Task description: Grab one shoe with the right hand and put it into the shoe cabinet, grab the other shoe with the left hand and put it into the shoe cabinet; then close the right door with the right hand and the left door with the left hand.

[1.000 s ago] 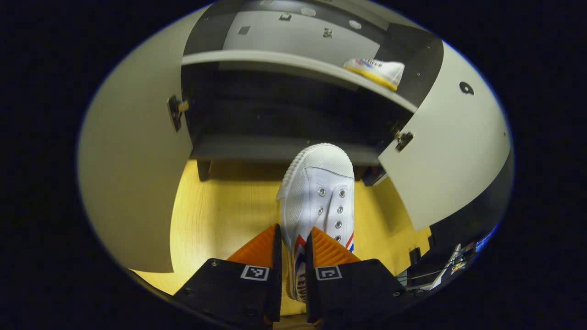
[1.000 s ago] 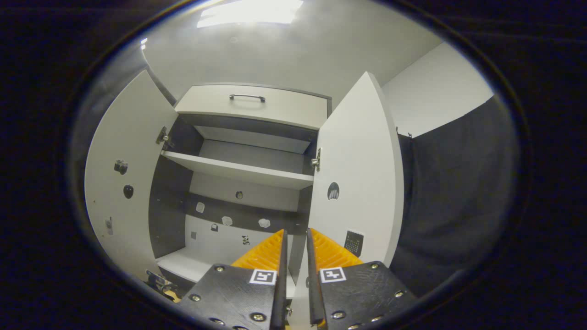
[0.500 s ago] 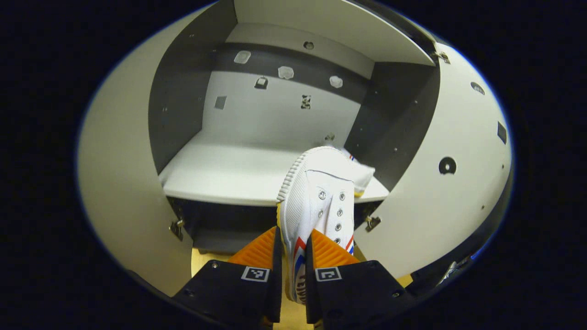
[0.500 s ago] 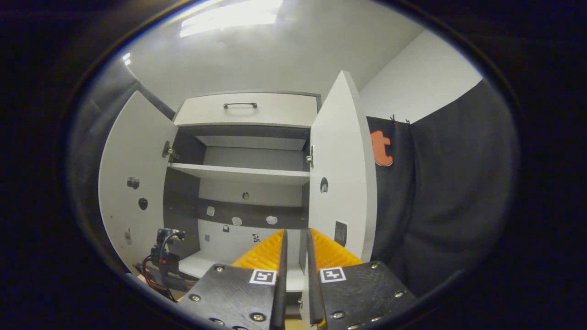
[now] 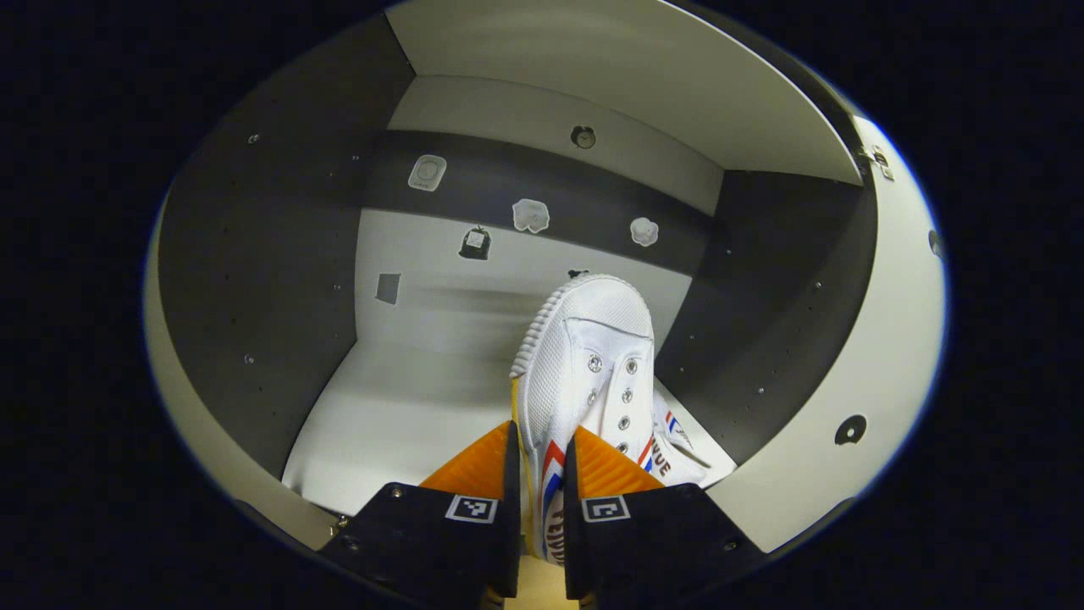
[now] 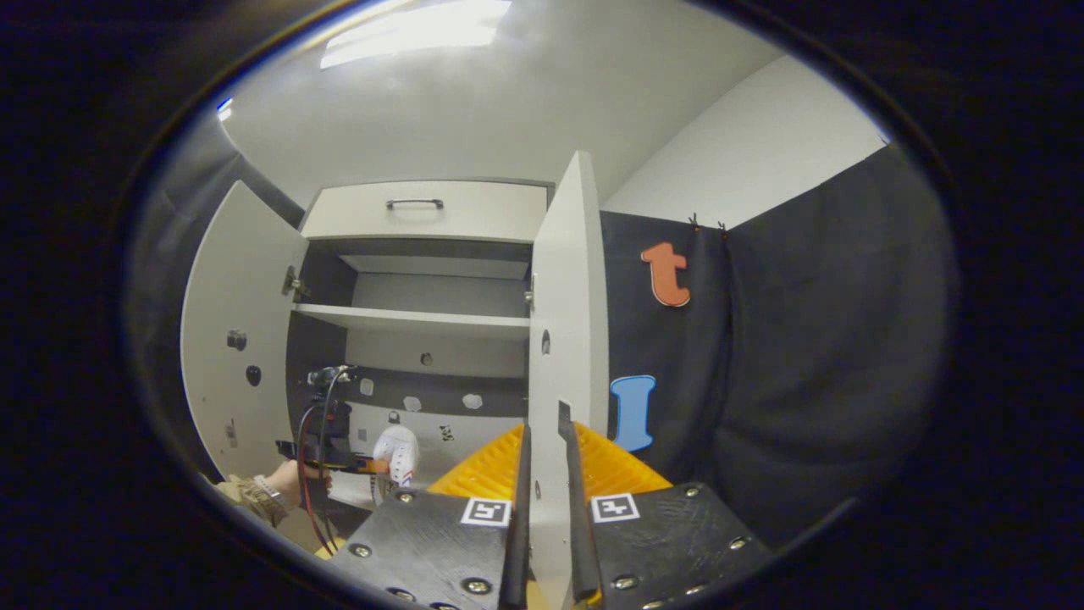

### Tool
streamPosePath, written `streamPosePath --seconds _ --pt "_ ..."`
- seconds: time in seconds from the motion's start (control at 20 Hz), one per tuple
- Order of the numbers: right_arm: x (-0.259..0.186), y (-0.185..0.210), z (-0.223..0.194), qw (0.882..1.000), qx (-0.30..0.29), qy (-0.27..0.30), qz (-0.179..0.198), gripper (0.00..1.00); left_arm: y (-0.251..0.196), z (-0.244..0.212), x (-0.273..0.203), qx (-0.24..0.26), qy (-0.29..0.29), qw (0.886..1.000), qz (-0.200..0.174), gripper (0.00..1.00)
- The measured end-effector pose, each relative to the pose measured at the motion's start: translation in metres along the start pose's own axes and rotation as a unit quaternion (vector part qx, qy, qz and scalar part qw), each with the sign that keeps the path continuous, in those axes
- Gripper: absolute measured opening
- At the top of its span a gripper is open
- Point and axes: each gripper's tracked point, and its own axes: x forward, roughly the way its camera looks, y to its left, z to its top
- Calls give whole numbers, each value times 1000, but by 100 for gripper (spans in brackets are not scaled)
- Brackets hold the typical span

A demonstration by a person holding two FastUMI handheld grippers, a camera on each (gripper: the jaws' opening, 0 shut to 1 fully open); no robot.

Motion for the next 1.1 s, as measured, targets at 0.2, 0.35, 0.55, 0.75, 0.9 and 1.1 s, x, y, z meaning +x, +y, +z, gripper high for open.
streamPosePath --seconds 0.2,0.35,0.55,0.75,0.9,1.1 --pt "-9 -25 -9 999 -9 12 -30 23 0 -9 3 -10 18 1000 19 22" --pt "-6 -42 -12 999 -7 17 -48 23 -2 -9 0 -19 33 999 21 22" --pt "-3 -59 -27 997 -10 36 -64 23 9 -36 16 -7 69 997 39 22" --pt "6 -66 -50 996 -8 62 -61 24 14 -52 37 7 95 995 41 22" --pt "11 -68 -67 995 -6 84 -54 31 17 -60 41 14 106 993 52 24" --pt "19 -69 -81 994 -3 99 -40 41 18 -65 34 30 116 991 50 36"
